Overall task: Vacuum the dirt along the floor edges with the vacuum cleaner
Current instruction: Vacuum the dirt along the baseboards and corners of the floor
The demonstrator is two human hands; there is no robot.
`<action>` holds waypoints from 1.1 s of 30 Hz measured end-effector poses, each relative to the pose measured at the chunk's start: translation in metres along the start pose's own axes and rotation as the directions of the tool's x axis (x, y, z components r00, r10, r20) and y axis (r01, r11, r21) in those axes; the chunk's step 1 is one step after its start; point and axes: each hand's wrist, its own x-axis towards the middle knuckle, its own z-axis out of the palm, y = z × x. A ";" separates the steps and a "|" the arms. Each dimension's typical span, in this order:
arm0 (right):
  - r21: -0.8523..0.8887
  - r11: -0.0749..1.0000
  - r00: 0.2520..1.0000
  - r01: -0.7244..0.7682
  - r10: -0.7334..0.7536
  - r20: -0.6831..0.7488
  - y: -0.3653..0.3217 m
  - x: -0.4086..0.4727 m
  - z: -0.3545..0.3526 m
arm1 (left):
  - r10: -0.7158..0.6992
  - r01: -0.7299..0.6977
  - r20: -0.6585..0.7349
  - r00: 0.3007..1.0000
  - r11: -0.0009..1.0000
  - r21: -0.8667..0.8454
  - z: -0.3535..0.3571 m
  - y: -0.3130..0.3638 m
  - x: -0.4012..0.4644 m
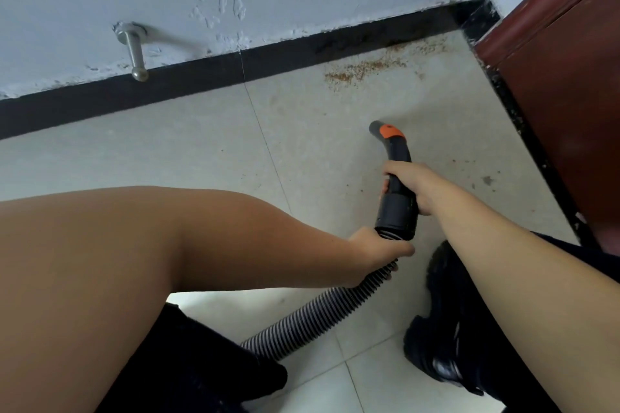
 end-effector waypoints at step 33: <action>-0.295 0.934 0.949 0.203 -0.113 0.294 -0.085 0.044 0.006 | 0.077 -0.187 -0.473 0.878 0.964 -0.189 0.028 0.054 0.059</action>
